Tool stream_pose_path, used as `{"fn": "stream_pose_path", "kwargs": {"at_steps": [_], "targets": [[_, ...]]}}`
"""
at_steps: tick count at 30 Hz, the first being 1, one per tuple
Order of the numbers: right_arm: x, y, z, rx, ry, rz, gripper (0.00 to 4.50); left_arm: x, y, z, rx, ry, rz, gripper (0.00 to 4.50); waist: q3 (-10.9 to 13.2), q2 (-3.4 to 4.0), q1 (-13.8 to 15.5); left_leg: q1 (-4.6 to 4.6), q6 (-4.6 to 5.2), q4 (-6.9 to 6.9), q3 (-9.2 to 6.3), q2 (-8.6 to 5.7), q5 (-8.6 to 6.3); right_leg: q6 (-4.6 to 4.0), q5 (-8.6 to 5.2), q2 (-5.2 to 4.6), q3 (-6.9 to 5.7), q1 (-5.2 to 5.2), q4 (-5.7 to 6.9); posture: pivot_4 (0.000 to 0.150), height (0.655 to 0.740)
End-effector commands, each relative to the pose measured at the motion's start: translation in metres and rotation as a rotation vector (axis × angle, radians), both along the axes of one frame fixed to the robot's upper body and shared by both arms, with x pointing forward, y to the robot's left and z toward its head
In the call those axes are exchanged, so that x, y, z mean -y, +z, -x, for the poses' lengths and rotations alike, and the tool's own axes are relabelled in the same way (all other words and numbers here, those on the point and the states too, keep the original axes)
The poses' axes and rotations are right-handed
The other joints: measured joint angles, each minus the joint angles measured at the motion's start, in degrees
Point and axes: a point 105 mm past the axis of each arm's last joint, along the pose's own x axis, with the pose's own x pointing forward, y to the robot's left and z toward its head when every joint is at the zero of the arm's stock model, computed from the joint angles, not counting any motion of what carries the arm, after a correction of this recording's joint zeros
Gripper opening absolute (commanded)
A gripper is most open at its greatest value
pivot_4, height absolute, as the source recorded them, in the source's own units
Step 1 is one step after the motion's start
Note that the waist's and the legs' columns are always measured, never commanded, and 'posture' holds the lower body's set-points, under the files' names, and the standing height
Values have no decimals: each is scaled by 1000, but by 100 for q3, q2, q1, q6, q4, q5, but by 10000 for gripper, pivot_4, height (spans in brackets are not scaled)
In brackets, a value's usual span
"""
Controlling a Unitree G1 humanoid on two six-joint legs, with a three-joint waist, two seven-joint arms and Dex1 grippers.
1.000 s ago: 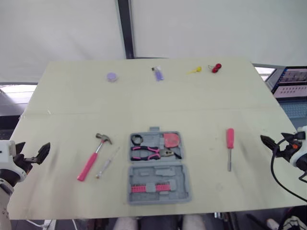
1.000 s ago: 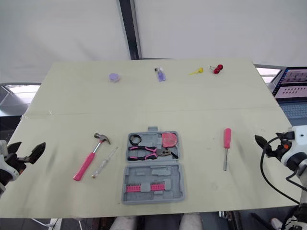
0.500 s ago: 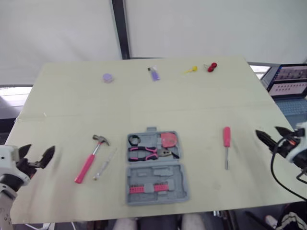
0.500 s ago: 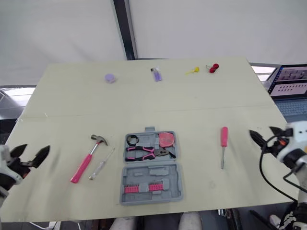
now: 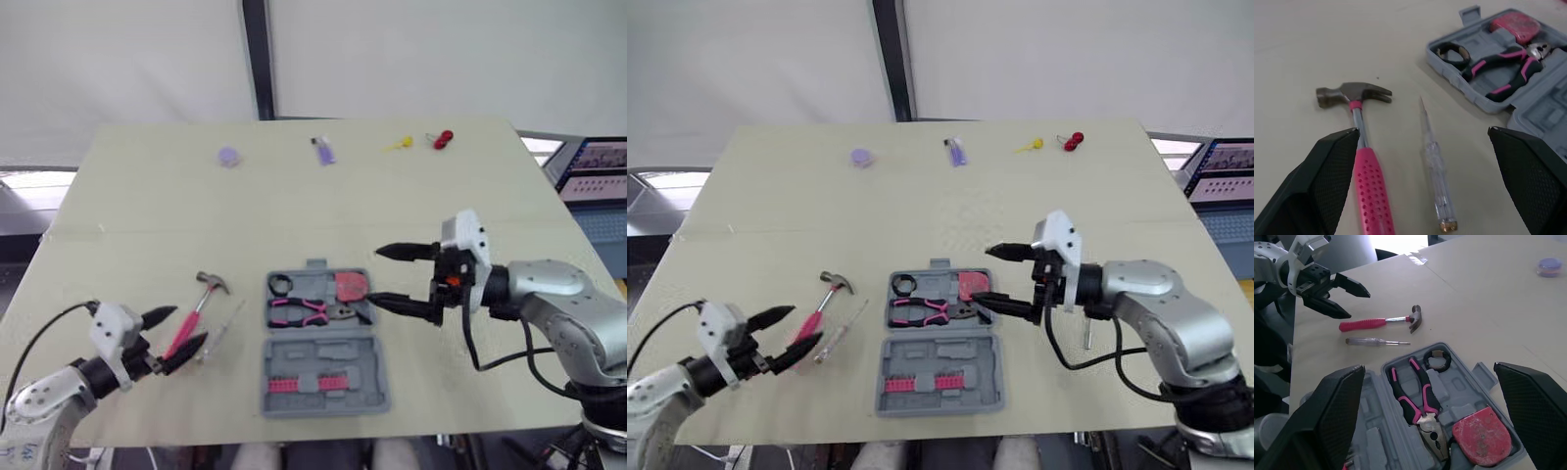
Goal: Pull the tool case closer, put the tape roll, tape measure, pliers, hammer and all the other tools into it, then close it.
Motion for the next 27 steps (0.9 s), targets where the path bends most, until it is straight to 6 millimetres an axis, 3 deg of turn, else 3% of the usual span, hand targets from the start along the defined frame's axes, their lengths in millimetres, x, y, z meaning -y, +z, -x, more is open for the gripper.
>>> {"fn": "stream_pose_path", "kwargs": {"at_steps": [1,3,8,18,27], "targets": [[-5,9,3,68,29,11,44538,14,-6,-1,11,-27,-56,45000,0,0,2,0,0,0,0,0,0,0,0,0,0,0,0,1500,7400],[-7,9,5,73,38,14,44538,17,-8,-2,29,-18,-73,45000,0,-1,-7,0,0,-2,1,0,0,0,0,0,0,0,-2,1500,7400],[-8,11,7,73,41,11,45000,20,-10,-1,66,36,-88,22901,0,-1,-12,1,0,-5,1,0,0,0,0,1,-1,-2,-1,1500,7400],[-11,6,3,62,34,4,45000,12,-15,-5,96,154,-128,22901,0,-2,-8,0,0,-1,1,0,0,0,0,0,-1,0,-1,1500,7400],[-14,4,1,53,46,1,45000,14,-33,-4,20,174,-117,22901,0,-2,-7,0,0,-1,1,0,0,0,0,0,0,-1,-1,1500,7400]]}}
